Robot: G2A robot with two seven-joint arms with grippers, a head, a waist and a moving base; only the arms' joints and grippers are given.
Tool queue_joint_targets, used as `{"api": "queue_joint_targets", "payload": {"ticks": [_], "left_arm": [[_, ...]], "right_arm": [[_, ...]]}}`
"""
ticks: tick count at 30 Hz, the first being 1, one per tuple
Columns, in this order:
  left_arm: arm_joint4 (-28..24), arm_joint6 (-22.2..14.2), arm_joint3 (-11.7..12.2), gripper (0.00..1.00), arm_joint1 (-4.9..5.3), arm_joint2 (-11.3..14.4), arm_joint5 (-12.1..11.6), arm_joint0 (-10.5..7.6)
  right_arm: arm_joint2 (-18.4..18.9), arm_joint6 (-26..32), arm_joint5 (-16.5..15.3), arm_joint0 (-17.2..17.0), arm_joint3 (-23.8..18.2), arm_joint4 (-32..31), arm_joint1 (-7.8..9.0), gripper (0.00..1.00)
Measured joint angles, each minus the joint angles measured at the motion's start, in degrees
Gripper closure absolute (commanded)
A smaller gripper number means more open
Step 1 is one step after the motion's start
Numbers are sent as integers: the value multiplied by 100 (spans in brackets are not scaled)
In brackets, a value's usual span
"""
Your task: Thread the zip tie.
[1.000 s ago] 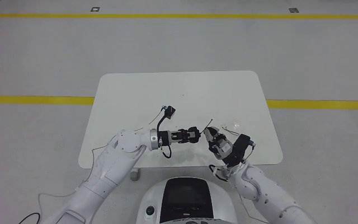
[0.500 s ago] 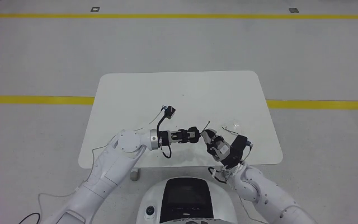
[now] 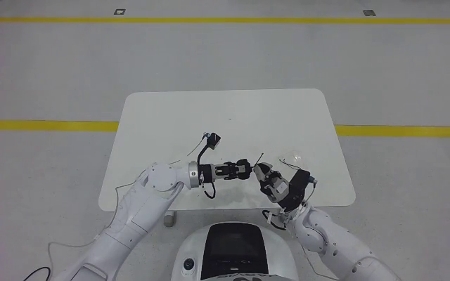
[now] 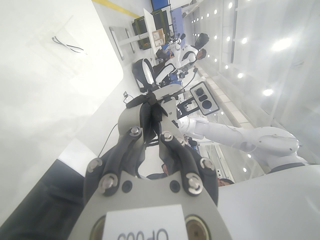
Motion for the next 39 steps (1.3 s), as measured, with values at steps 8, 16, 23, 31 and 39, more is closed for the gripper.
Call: {"api": "queue_joint_targets", "payload": {"ticks": [8, 16, 23, 31, 39], "left_arm": [[0, 0, 0, 100, 0, 0, 0, 0], [0, 0, 0, 100, 0, 0, 0, 0], [0, 0, 0, 100, 0, 0, 0, 0], [0, 0, 0, 100, 0, 0, 0, 0], [-60, 217, 94, 100, 19, -14, 156, 38]], "right_arm": [[-59, 10, 0, 39, 11, 48, 33, 30], [-111, -40, 0, 23, -112, 129, 129, 0], [-192, 74, 0, 1, -316, 320, 383, 0], [-192, 82, 0, 6, -333, 340, 400, 0], [-171, 150, 0, -14, -469, 1151, 412, 0]]}}
